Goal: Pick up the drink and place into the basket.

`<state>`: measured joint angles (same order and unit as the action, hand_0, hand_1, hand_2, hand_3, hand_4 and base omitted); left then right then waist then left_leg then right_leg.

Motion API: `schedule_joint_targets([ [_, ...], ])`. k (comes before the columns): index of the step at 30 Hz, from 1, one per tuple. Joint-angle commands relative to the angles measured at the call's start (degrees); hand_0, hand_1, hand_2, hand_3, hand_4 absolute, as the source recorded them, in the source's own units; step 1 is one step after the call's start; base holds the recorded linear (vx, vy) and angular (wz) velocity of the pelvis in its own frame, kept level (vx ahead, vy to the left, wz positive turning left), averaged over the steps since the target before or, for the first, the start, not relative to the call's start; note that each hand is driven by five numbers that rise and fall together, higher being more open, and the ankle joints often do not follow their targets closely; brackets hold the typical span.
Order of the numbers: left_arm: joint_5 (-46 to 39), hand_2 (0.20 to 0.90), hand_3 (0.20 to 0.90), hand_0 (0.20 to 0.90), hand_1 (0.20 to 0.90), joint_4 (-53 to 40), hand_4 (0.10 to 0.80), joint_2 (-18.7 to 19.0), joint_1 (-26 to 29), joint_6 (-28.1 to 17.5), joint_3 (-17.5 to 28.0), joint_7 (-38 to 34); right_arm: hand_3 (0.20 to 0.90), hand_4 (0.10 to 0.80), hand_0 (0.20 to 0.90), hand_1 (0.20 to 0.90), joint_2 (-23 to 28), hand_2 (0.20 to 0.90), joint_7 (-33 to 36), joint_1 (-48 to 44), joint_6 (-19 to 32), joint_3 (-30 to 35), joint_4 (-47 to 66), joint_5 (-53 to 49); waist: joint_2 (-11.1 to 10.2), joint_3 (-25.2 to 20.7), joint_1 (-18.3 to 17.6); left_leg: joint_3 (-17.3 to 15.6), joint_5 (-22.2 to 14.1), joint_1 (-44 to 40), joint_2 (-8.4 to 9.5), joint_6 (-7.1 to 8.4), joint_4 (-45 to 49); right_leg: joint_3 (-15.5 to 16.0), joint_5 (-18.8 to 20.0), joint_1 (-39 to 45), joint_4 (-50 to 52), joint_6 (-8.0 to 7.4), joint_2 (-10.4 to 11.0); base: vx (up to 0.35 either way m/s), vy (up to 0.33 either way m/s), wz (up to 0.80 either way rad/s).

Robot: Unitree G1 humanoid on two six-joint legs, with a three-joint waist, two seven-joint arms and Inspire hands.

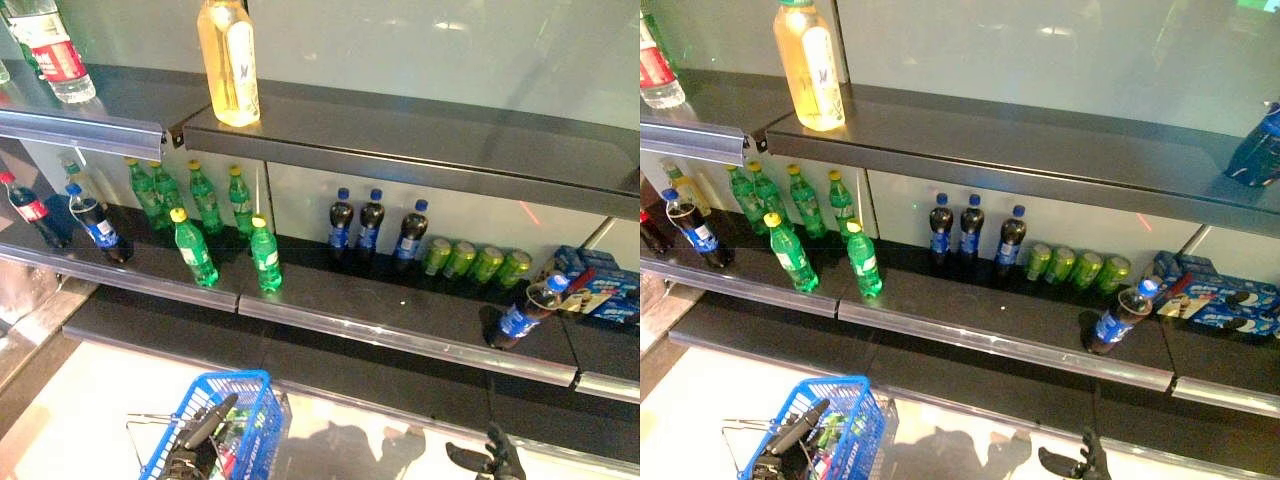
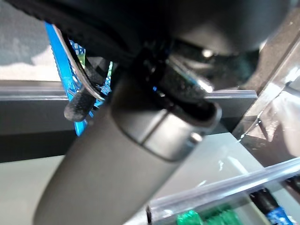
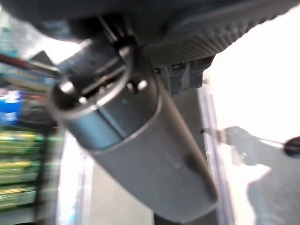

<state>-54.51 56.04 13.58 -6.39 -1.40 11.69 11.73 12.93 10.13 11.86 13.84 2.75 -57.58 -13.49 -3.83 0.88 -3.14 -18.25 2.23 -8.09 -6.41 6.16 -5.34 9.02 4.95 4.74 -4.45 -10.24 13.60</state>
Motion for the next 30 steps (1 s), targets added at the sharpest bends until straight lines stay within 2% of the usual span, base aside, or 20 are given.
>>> schedule_joint_targets([
  [1, 1.98, 0.300, 0.200, 0.300, 0.300, 0.10, 0.100, 1.83, 6.94, -4.47, 0.63, 6.94, 0.900, 0.800, 0.900, 0.900, 2.10, 0.900, -4.53, -5.75, 2.38, 3.22, -4.74, -4.86, 2.88, 0.28, 2.77, 2.55, -3.07, -0.46, 2.61, -4.16, 0.35, 4.48, 0.65, 1.41, 2.34, -0.02, -0.36, 0.000, 0.000, 0.00],
  [6, 6.56, 0.300, 0.200, 0.300, 0.300, 7.24, 0.100, 1.81, 7.14, -4.28, 0.25, 8.39, 0.900, 0.800, 0.900, 0.900, 1.78, 0.900, -9.29, -6.95, -1.41, 3.44, -11.52, -5.67, 3.00, 0.04, 3.12, 2.15, -3.06, -0.79, 2.19, -3.93, 0.46, 4.68, -0.03, 1.94, 2.10, 0.56, -0.89, 0.034, -0.010, -0.04],
  [11, 8.36, 0.300, 0.200, 0.300, 0.300, 10.32, 0.100, 2.21, 6.91, -3.95, -0.48, 9.47, 0.900, 0.800, 0.900, 0.900, 2.47, 0.900, -10.42, -7.48, -3.98, 3.02, -14.09, -5.20, 3.14, 0.03, 3.35, 2.21, -3.05, -0.96, 2.00, -3.83, 0.43, 4.93, -0.35, 2.03, 2.32, 0.78, -1.08, 0.007, -0.001, 0.00],
  [30, 9.72, 0.300, 0.200, 0.300, 0.300, 10.10, 0.100, 1.96, 5.89, -2.68, -2.30, 10.87, 0.900, 0.800, 0.900, 0.900, 2.60, 0.900, -10.99, -8.29, -4.43, 2.75, -15.02, -4.83, 3.23, 0.68, 4.50, 3.82, -3.26, -1.20, 2.54, -4.44, 0.83, 5.89, -1.06, 2.17, 4.82, 0.73, -0.49, 0.003, 0.000, 0.00],
])
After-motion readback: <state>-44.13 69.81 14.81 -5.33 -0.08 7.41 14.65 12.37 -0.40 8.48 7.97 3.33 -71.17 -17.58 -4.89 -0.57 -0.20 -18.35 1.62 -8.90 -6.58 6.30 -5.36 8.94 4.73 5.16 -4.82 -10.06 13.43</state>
